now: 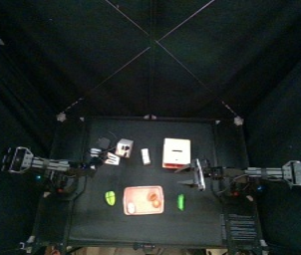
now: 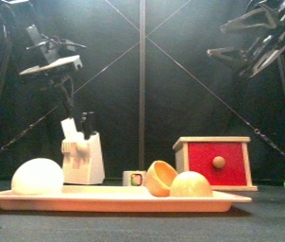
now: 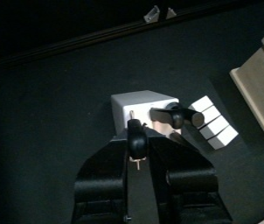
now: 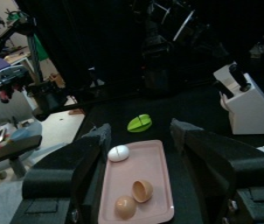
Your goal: Grab cleaver with both hands
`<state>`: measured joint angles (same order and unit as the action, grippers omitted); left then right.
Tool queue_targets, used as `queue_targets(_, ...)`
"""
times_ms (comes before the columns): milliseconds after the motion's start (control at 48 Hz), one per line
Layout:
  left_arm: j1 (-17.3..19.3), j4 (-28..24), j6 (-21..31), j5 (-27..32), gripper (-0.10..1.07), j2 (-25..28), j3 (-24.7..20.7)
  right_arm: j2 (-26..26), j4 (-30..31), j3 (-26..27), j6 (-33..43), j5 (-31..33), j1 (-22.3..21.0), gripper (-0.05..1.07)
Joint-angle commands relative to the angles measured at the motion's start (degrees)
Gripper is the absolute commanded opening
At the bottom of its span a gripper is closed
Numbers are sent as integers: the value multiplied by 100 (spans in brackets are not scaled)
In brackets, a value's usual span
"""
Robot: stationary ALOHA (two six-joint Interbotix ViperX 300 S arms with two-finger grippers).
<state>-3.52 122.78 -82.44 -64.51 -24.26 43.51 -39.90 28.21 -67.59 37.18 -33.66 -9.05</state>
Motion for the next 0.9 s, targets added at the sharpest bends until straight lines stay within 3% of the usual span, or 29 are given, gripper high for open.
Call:
queue_targets(0, -123, -35, -26, -70, 45, -220, -123, -18, -26, 53, 0, -18, -9, 91)
queue_targets(312, -510, -53, -79, -211, 45, -835, 53, -18, -18, 53, 0, -18, -9, 91)
queue_targets(875, -1090, -44, -1116, -404, 45, -1661, 281, -18, -18, 62, 0, -18, -9, 91)
